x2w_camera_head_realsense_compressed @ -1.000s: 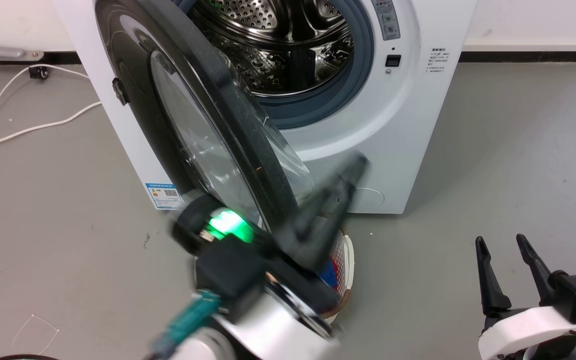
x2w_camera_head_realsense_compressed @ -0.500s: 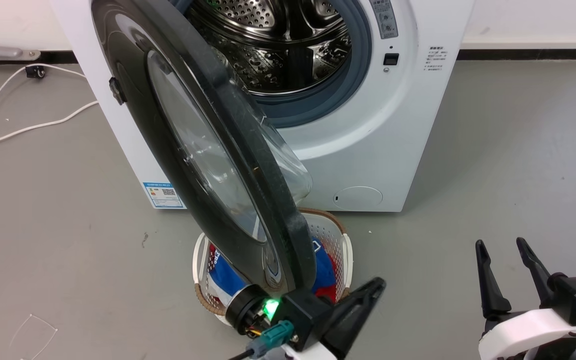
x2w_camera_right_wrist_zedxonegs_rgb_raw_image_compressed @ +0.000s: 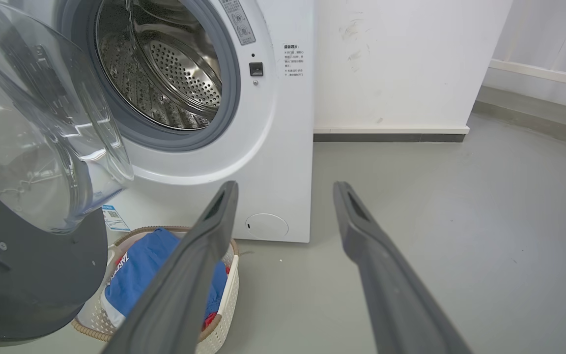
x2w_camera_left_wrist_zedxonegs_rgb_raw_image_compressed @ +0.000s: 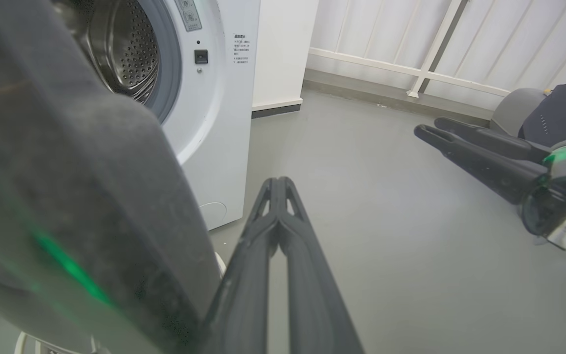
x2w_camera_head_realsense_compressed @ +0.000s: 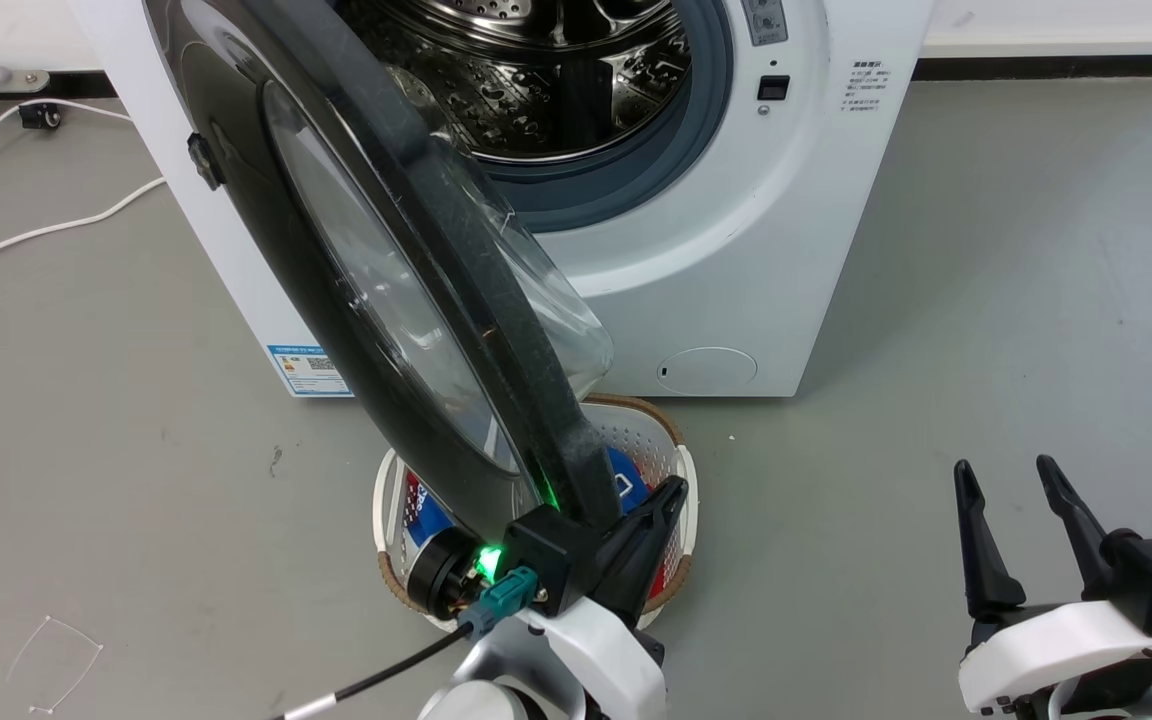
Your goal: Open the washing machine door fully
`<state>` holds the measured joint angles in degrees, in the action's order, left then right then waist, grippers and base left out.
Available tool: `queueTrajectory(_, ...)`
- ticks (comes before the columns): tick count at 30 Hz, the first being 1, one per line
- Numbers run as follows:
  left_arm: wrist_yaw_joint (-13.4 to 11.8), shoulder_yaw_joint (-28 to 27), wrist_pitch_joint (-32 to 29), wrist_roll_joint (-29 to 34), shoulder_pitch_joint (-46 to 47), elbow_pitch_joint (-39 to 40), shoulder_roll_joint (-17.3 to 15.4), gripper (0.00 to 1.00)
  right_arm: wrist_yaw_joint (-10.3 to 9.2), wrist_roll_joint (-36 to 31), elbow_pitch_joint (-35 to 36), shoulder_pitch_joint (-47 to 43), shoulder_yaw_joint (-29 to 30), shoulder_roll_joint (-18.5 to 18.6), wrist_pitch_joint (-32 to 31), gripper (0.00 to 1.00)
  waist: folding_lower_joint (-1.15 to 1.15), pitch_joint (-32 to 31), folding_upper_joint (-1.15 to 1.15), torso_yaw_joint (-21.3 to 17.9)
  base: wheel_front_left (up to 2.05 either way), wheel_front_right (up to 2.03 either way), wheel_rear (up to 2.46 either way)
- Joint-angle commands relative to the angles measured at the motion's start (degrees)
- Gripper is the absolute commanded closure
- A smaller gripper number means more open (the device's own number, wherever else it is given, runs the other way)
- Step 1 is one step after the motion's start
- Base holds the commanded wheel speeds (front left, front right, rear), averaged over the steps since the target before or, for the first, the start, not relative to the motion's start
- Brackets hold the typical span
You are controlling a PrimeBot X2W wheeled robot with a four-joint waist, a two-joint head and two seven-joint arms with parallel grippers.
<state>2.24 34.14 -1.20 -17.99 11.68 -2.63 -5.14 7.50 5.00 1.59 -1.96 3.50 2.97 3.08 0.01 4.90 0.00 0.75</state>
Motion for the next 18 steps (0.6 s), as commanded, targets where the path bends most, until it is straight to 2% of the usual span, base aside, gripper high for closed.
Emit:
queueTrajectory(1, -0.31, -0.38, 0.52, -0.30, 0.79, -0.66, 0.10, 1.00, -0.01, 0.07, -0.18, 0.79, 0.13, -0.16, 0.26, 0.00, -0.01, 0.03, 0.00, 0.02, 0.00, 0.00, 0.00)
queueTrajectory(9, -2.52, -1.70, 2.01, -0.72, 0.55, -3.82, 0.14, 1.00, -0.01, 0.66, -1.05, 0.61, 0.15, -0.15, 0.47, 0.00, -0.01, -0.36, 0.00, 0.16, 0.00, 0.00, 0.00)
queueTrajectory(18, -3.75, -1.32, 1.79, -0.38, -4.13, 0.87, -2.98, 1.00, -0.01, 1.07, -1.76, 0.54, 0.76, -0.15, 0.60, 0.00, -0.01, -0.91, 0.00, 1.08, 0.00, 0.00, 0.00)
